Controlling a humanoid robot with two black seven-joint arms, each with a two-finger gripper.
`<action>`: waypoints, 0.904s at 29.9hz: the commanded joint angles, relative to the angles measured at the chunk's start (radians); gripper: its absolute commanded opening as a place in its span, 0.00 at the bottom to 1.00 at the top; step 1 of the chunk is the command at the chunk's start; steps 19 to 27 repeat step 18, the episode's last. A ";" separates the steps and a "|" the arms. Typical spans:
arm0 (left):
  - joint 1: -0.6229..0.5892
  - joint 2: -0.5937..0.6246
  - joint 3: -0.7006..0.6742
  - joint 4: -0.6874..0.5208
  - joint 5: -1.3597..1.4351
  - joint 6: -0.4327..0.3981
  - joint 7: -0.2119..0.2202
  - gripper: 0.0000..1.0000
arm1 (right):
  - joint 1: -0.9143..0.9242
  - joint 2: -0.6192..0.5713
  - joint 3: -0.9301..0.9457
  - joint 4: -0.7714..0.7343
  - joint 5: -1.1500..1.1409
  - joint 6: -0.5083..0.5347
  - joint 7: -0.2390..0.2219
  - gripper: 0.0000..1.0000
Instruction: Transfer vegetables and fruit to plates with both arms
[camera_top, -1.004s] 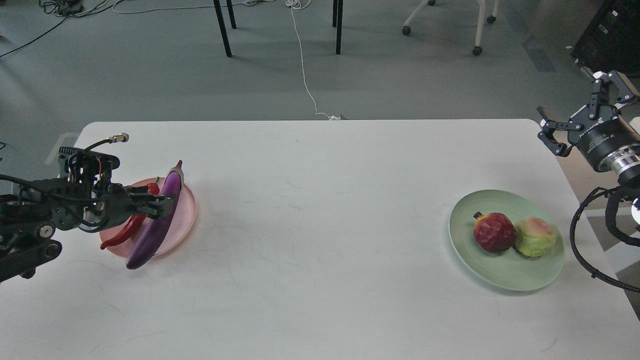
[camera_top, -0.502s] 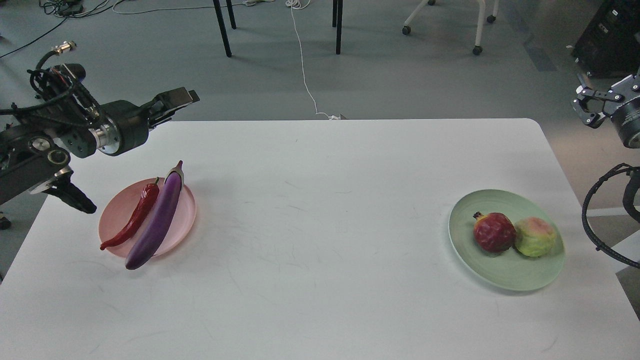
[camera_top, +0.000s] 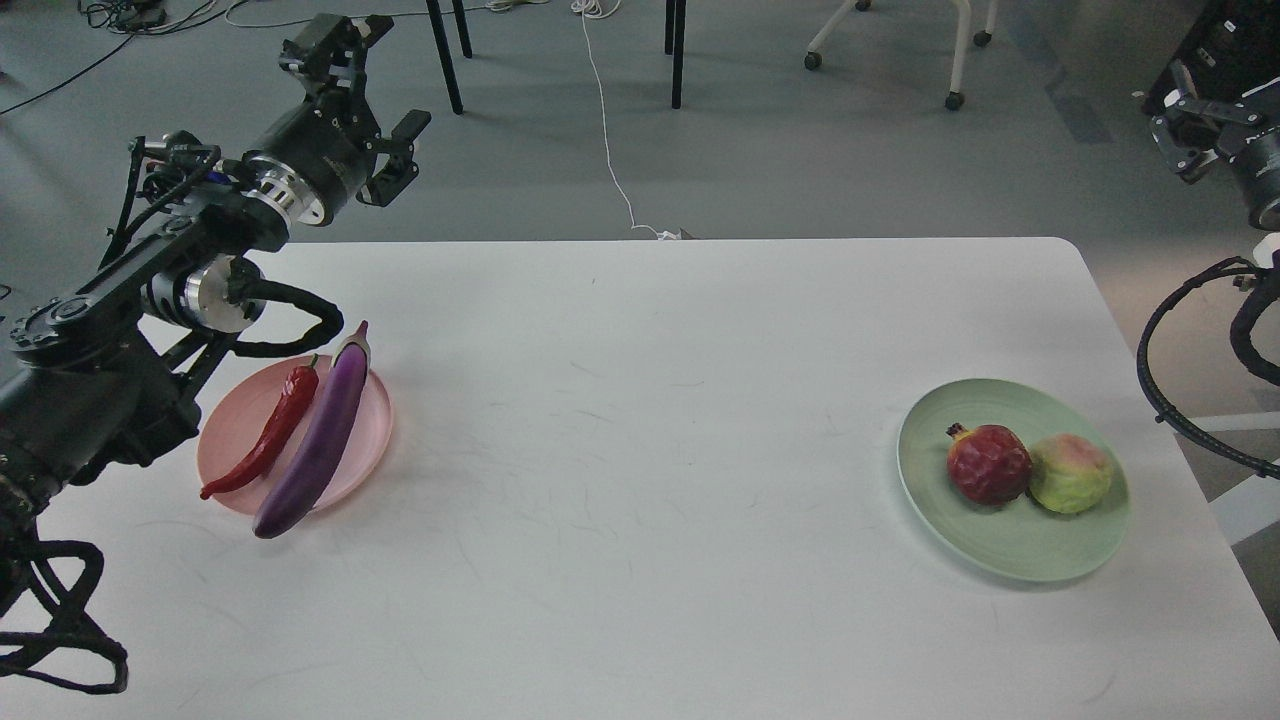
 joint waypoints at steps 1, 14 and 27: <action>0.005 -0.049 -0.030 0.076 -0.159 -0.104 -0.019 0.97 | 0.000 0.054 0.034 -0.002 0.047 0.000 -0.023 0.99; 0.002 -0.134 -0.041 0.234 -0.316 -0.105 -0.023 0.98 | -0.031 0.209 -0.009 -0.079 0.044 0.000 -0.022 0.99; 0.002 -0.151 -0.034 0.278 -0.314 -0.105 -0.023 0.98 | -0.026 0.211 -0.027 -0.074 0.043 0.000 -0.020 0.99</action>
